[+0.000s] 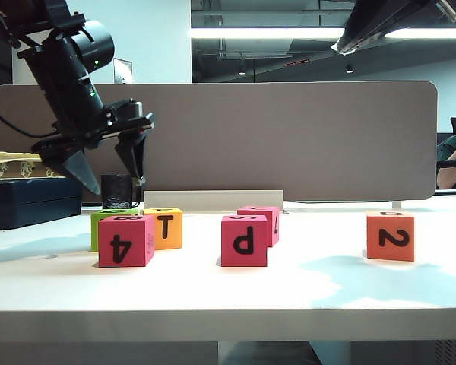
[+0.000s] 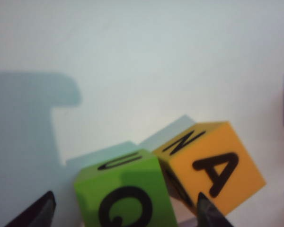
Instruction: Select the appropriate blocks from the scattered letter blocks on the table and arrange them in a row to spell out "ABCD".
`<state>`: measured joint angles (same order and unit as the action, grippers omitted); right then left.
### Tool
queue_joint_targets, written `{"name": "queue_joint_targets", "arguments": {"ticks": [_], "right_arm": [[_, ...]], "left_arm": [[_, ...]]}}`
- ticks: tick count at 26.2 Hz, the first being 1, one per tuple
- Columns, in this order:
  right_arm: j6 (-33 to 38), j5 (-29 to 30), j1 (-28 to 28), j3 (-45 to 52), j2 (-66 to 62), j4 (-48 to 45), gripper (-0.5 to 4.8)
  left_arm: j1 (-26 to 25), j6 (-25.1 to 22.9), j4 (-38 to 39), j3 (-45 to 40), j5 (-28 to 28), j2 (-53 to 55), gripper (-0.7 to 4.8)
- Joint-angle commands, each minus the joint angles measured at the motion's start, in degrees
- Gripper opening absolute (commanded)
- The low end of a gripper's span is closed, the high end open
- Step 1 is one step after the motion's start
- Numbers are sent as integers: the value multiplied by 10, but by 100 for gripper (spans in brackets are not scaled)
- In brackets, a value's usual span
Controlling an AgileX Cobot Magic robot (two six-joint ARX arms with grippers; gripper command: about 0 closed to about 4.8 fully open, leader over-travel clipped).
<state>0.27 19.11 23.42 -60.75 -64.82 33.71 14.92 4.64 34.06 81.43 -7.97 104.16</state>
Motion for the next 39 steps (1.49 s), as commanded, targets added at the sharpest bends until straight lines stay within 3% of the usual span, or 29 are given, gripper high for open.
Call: {"name": "queue_joint_targets", "arguments": {"ticks": [1,8,14,21,24,30,34,39], "right_arm": [[-3,1,0,-3,1,-10,-2],[-3,1,0,-3,1,-10,-2],[-3,1,0,-3,1,-10,-2],[-3,1,0,-3,1,-10,-2],[-3,1,0,-3,1,-10,-2],[-3,1,0,-3,1,-10,-2],[-3,1,0,-3,2,-9,-2],[-3,2,0,-3,2,-10,-2]], "left_arm": [[1,2,37,2,-2,6,376],[1,1,52,2,0,36,376],[0,-7,61,3,129,38,372],[0,-42,70,5,185,37,373],[0,-45,93,32,181,37,373],[0,-72,151,116,36,37,373],[4,-125,145,123,-22,37,372],[17,-212,133,121,-23,38,372]]}}
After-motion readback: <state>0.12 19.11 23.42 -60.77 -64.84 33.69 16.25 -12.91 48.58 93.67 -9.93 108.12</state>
